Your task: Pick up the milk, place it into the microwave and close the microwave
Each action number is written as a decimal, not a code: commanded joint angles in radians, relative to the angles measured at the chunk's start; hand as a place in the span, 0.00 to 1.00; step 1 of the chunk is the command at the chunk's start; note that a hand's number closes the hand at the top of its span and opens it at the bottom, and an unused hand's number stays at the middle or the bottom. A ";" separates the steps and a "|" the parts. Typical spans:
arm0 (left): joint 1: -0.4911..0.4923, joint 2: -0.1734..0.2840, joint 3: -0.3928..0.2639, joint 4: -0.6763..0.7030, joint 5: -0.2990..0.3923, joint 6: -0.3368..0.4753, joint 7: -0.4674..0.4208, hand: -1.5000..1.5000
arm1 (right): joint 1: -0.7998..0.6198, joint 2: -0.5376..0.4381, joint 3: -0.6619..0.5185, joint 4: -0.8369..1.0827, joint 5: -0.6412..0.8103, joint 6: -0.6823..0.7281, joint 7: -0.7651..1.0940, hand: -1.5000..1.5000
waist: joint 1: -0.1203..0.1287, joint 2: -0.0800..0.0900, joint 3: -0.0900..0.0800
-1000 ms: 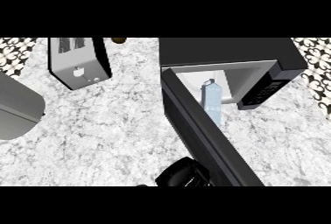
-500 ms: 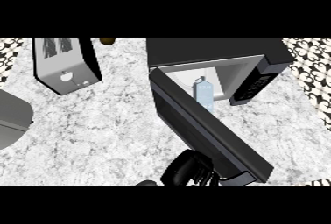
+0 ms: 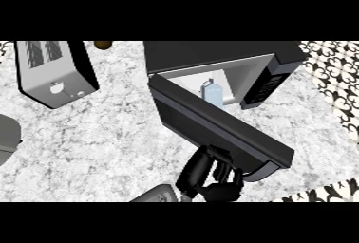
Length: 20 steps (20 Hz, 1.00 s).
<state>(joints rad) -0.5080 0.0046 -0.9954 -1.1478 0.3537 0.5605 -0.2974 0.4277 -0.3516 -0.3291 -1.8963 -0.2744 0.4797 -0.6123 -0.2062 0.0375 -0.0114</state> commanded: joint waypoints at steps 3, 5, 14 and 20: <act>-0.098 -0.004 0.055 0.025 0.123 0.036 -0.031 1.00 | -0.018 -0.034 0.009 -0.030 -0.058 0.041 0.030 0.00 | -0.040 0.014 0.002; -0.130 -0.004 0.082 0.036 0.165 0.036 -0.041 1.00 | -0.021 -0.056 -0.009 -0.042 -0.077 0.047 0.037 0.00 | -0.055 0.014 0.001; -0.259 -0.005 0.147 0.155 0.289 0.029 -0.070 1.00 | -0.051 -0.126 -0.039 -0.029 -0.127 0.065 0.090 0.00 | -0.075 0.030 0.004; -0.299 -0.005 0.176 0.191 0.369 0.011 -0.121 1.00 | -0.080 -0.155 -0.061 -0.028 -0.162 0.065 0.109 0.00 | -0.092 0.039 0.003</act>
<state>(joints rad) -0.7350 -0.0005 -0.8860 -0.9902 0.6845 0.5700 -0.3754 0.3577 -0.4826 -0.3740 -1.9286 -0.4161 0.5350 -0.5147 -0.2888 0.0754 -0.0078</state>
